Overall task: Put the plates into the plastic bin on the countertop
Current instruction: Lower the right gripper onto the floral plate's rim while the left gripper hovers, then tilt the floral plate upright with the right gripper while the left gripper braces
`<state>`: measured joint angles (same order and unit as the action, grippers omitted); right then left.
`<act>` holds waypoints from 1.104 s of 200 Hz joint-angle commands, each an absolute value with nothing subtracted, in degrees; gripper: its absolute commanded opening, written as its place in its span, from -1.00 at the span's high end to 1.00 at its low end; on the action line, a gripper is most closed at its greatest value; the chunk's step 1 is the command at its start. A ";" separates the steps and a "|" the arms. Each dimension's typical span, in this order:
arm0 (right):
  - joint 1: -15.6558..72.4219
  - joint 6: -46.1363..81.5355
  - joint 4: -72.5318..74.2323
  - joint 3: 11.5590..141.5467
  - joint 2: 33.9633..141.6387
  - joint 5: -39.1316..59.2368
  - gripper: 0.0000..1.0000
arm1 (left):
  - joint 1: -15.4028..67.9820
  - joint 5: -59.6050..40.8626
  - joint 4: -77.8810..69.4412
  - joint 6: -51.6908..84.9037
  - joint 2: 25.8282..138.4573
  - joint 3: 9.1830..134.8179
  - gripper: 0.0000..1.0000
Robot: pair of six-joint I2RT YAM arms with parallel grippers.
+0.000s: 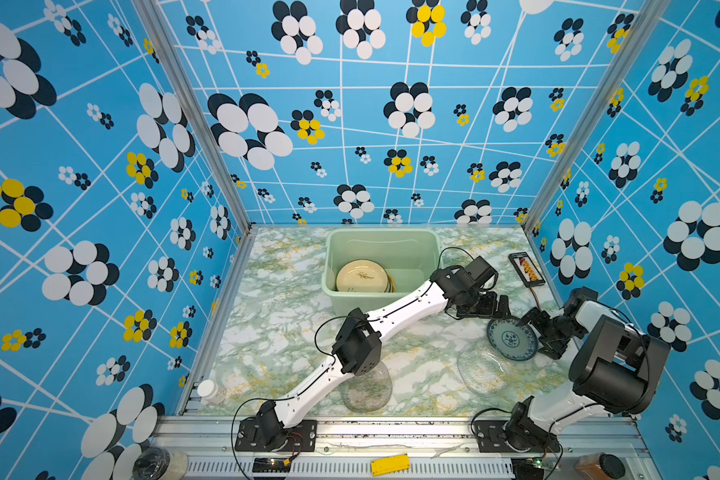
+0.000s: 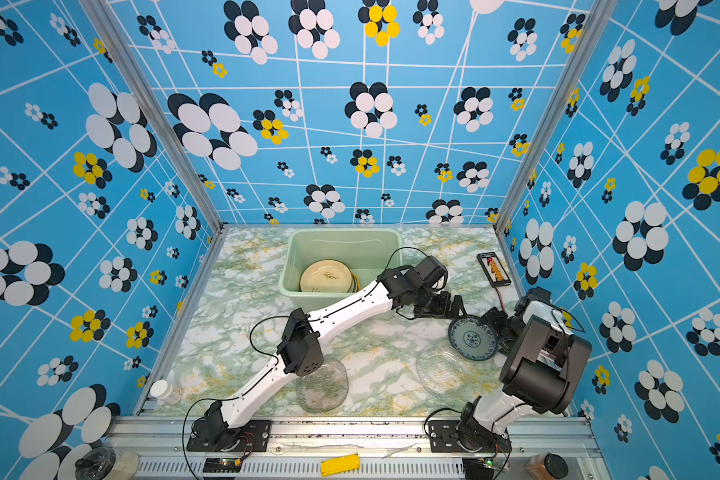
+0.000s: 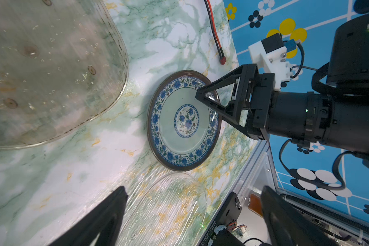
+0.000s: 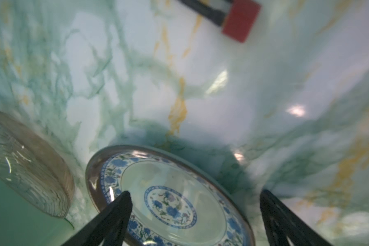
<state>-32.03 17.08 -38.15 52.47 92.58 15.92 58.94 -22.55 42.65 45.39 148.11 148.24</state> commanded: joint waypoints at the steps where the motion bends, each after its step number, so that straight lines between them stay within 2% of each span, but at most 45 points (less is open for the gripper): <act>1: -29.60 14.89 -36.93 51.62 94.57 20.82 -0.89 | 58.41 -23.23 42.51 48.03 149.81 147.32 -0.99; 90: -22.21 12.31 -33.69 50.89 93.98 23.00 -0.74 | 57.74 -21.95 43.57 50.17 151.33 145.46 -0.98; 145: -21.97 12.35 -32.22 49.64 93.02 24.19 -0.63 | 57.47 -20.13 44.31 49.67 153.37 145.42 -0.98; 221: -21.97 13.01 -32.01 50.01 93.79 25.93 -0.62 | 57.22 -19.33 43.65 49.73 154.76 144.43 -0.98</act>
